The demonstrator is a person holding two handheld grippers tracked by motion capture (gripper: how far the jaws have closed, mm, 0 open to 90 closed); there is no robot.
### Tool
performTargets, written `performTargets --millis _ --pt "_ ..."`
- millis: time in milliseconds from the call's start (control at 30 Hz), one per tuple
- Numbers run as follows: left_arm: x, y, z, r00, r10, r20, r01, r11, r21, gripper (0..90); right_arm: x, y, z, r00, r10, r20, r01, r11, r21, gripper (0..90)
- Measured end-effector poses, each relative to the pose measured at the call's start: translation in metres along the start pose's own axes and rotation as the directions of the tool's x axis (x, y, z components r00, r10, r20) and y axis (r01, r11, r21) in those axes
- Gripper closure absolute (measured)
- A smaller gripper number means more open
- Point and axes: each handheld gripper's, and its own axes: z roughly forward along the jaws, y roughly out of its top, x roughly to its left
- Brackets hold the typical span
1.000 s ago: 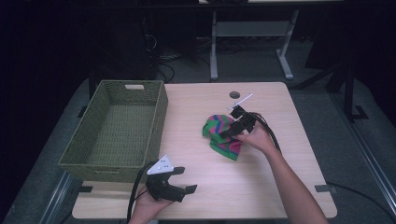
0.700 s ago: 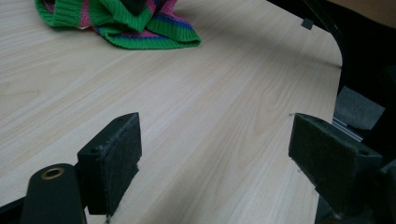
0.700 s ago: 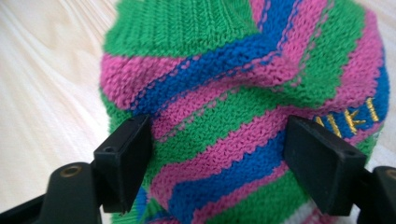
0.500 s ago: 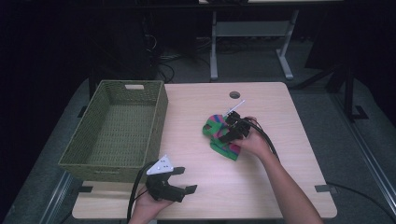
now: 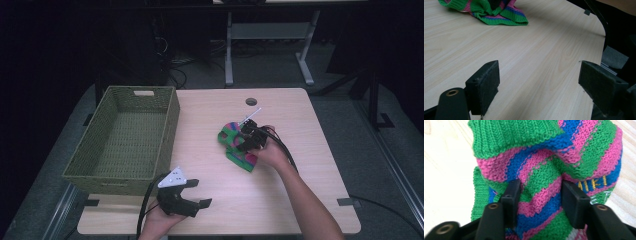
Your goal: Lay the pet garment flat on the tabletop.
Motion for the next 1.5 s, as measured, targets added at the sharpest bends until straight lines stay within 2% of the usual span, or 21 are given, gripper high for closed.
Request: performTargets --millis 233,467,567,800,1167,1267,1500 --pt "-0.001 0.0 0.001 1.0 0.003 0.001 -0.003 1.0 0.004 16.9 -0.002 0.001 -0.001 0.9999 -0.004 -0.011 0.004 1.0 0.004 66.4" --pt "0.0 0.0 -0.001 1.0 0.001 0.0 -0.001 1.0 -0.003 16.9 -0.007 -0.001 -0.001 0.9992 0.007 -0.04 -0.007 1.0 -0.014 72.0" --pt "0.001 0.0 -0.002 1.0 -0.002 -0.002 0.002 1.0 -0.003 16.9 -0.012 -0.001 -0.003 0.9975 0.021 -0.068 -0.023 1.0 -0.021 73.0" --pt "0.002 0.0 -0.001 1.0 -0.006 -0.001 0.006 1.0 -0.002 16.9 -0.017 -0.003 -0.011 0.9956 0.028 -0.09 -0.033 0.998 -0.048 73.7" --pt "0.001 0.0 -0.001 1.0 -0.01 -0.001 0.01 0.9999 -0.009 16.9 -0.024 -0.008 -0.037 0.9907 0.05 -0.127 -0.064 0.991 -0.114 73.7" --pt "0.002 0.0 -0.001 1.0 -0.009 -0.001 0.009 0.9999 -0.005 16.9 -0.025 -0.01 -0.043 0.9911 0.045 -0.125 -0.06 0.991 -0.119 73.7" --pt "0.003 -0.001 -0.003 0.9998 -0.022 0.003 0.022 0.9996 -0.019 16.9 -0.028 -0.015 -0.061 0.9862 0.041 -0.161 -0.068 0.984 -0.167 73.7"
